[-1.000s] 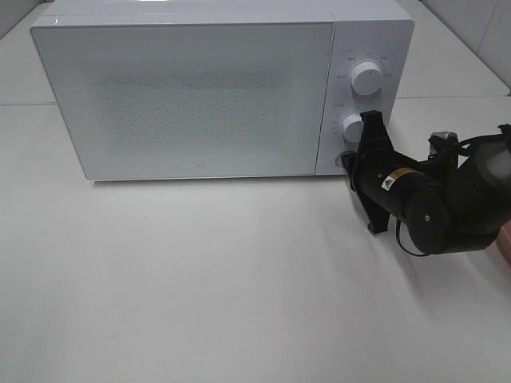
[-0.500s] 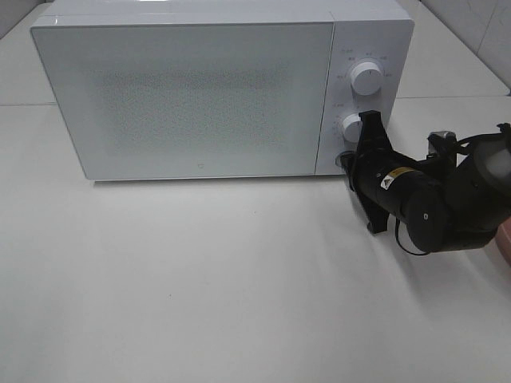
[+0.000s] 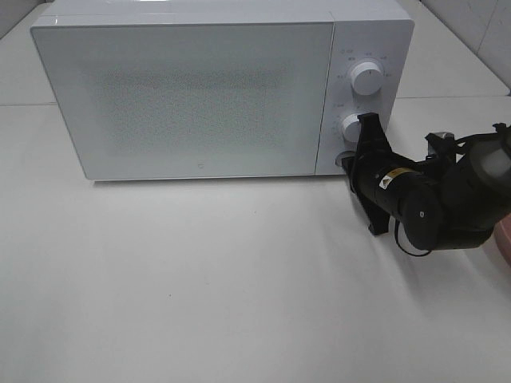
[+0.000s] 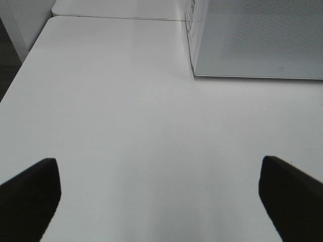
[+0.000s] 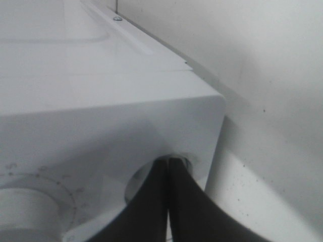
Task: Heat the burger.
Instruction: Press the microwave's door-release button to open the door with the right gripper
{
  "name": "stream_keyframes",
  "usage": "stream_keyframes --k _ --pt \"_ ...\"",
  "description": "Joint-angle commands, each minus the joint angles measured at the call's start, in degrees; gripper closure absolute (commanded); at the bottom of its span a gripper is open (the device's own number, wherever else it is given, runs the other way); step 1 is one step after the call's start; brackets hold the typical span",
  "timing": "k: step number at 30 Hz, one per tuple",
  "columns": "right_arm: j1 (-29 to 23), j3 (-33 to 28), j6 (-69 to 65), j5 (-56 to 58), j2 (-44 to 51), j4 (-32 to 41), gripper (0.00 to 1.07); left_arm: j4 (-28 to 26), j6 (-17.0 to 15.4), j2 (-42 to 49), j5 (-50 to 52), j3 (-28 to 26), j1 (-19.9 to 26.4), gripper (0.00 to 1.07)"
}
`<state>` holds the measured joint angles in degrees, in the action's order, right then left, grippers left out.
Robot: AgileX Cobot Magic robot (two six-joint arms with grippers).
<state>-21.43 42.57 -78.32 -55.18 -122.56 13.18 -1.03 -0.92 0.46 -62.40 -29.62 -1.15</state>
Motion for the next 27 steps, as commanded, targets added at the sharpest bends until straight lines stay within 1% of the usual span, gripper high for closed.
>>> stream_keyframes --k 1,12,15,17,21,27 --pt "0.3 2.8 0.9 -5.8 0.7 1.4 1.07 0.1 -0.1 0.6 1.0 0.0 -0.4 0.06" --pt "0.3 5.0 0.9 -6.9 0.7 1.4 1.07 0.1 -0.1 0.6 1.0 0.0 -0.4 0.06" --pt "0.3 5.9 1.0 -7.2 0.8 2.5 1.07 0.1 -0.1 0.6 1.0 0.0 -0.4 0.06" --pt "0.5 7.8 1.3 -6.8 0.8 2.6 1.07 0.1 -0.1 0.6 1.0 0.0 -0.4 0.06" --pt "0.5 9.4 1.5 -6.8 0.8 2.5 1.07 0.1 -0.1 0.6 1.0 0.0 -0.4 0.06" --pt "0.5 9.6 1.3 -5.9 1.0 2.3 1.07 0.1 -0.1 0.6 1.0 0.0 -0.4 0.06"
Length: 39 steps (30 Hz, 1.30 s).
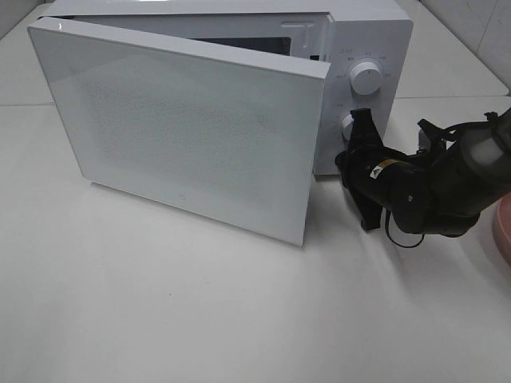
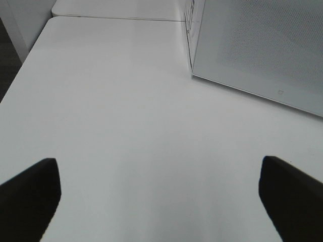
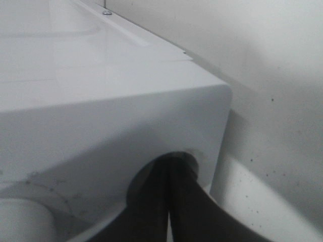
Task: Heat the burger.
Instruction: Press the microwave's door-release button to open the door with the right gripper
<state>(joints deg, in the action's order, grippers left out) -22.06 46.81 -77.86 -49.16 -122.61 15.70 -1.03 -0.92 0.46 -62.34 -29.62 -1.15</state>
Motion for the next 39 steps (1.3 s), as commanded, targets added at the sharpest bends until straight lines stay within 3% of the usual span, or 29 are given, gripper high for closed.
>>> stream_keyframes --k 1,15,39 --pt "1.1 5.3 0.9 -10.8 1.6 -0.2 1.07 0.1 -0.1 0.6 1.0 0.0 -0.4 0.06" --pt "0.9 4.7 0.9 -4.2 3.9 -1.1 1.07 0.1 -0.1 0.6 1.0 0.0 -0.4 0.06" --pt "-0.5 -3.3 -1.8 -3.9 4.8 -1.2 1.07 0.1 -0.1 0.6 1.0 0.0 -0.4 0.06"
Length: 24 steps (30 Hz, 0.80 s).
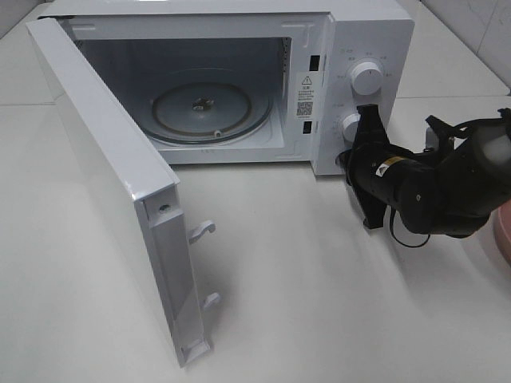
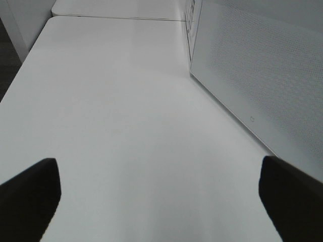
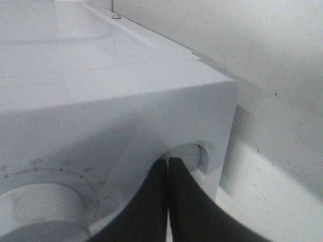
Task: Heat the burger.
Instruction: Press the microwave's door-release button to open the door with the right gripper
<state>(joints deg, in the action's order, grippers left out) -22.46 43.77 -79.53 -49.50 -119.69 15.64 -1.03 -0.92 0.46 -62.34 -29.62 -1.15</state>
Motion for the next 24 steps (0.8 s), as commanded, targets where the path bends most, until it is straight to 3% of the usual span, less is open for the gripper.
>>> stream_keyframes --k 1,9,22,24 --pt "-0.1 -0.3 -0.1 -3.6 1.8 -1.1 1.07 0.1 -0.1 0.6 1.0 0.0 -0.4 0.06" --pt "-0.1 -1.8 -1.7 -2.1 2.7 -2.2 1.07 0.1 -0.1 0.6 1.0 0.0 -0.4 0.06" --pt "-0.1 -10.6 -3.1 -4.1 7.2 -3.1 1.07 0.1 -0.1 0.6 1.0 0.0 -0.4 0.06" --pt "-0.1 -13.3 1.7 -4.1 10.7 -4.6 1.07 0.1 -0.1 0.6 1.0 0.0 -0.4 0.06"
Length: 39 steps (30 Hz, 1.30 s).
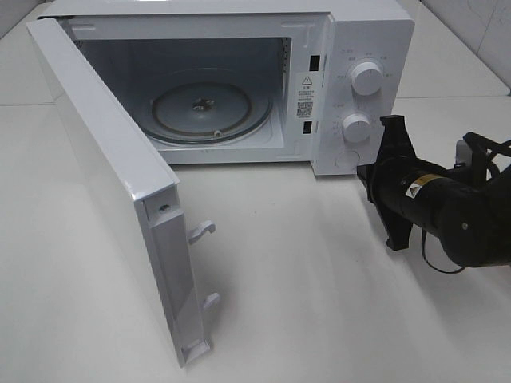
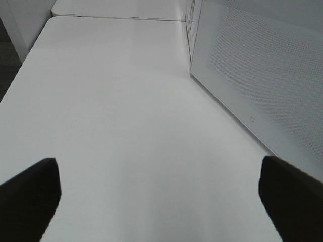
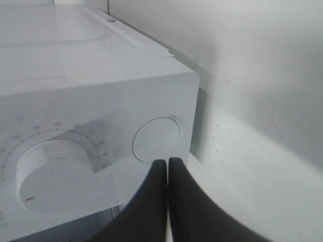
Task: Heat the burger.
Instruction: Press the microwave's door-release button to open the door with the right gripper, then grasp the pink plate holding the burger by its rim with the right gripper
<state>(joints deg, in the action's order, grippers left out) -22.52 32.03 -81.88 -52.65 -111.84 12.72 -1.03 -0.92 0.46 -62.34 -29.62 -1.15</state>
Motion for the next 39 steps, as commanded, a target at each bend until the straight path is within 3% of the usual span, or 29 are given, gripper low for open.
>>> stream_keyframes --k 1,6,8,16,19,21,27,30,32,33,35,36,38,39 --pt "0.0 -1.5 4.0 -0.9 2.9 -1.7 1.07 0.1 -0.1 0.6 1.0 0.0 -0.4 0.06" --pt "0.0 -5.0 15.2 2.5 9.1 -2.4 1.07 0.1 -0.1 0.6 1.0 0.0 -0.4 0.06" --pt "0.0 -6.8 23.4 9.3 13.9 -2.1 1.07 0.1 -0.1 0.6 1.0 0.0 -0.4 0.06" --pt "0.0 -7.2 50.0 29.8 24.6 4.0 1.07 0.1 -0.1 0.6 1.0 0.0 -0.4 0.06" --pt "0.0 -7.2 53.2 32.3 26.0 4.9 1.07 0.1 -0.1 0.6 1.0 0.0 -0.4 0.06" --pt "0.2 -7.2 64.9 40.8 31.2 5.9 1.07 0.1 -0.1 0.6 1.0 0.0 -0.4 0.06" --pt "0.2 -7.2 74.0 48.4 34.9 6.0 1.03 0.1 -0.1 0.6 1.0 0.0 -0.4 0.06" --pt "0.2 -6.9 77.6 51.4 35.1 6.1 0.94 0.1 -0.1 0.6 1.0 0.0 -0.4 0.06" --pt "0.2 -4.6 80.3 56.4 35.1 5.4 0.79 0.2 -0.1 0.6 1.0 0.0 -0.4 0.06" --pt "0.2 -4.6 80.3 56.4 35.1 5.4 0.79 0.2 -0.1 0.6 1.0 0.0 -0.4 0.06" --pt "0.2 -1.1 79.6 63.7 35.1 1.6 0.45 0.2 -0.1 0.6 1.0 0.0 -0.4 0.06" --pt "0.2 -1.1 79.6 63.7 35.1 1.6 0.45 0.2 -0.1 0.6 1.0 0.0 -0.4 0.06" --pt "0.5 2.7 77.3 69.8 35.1 -3.4 0.2 0.2 -0.1 0.6 1.0 0.0 -0.4 0.06" --pt "0.5 2.7 77.3 69.8 35.1 -3.4 0.2 0.2 -0.1 0.6 1.0 0.0 -0.4 0.06"
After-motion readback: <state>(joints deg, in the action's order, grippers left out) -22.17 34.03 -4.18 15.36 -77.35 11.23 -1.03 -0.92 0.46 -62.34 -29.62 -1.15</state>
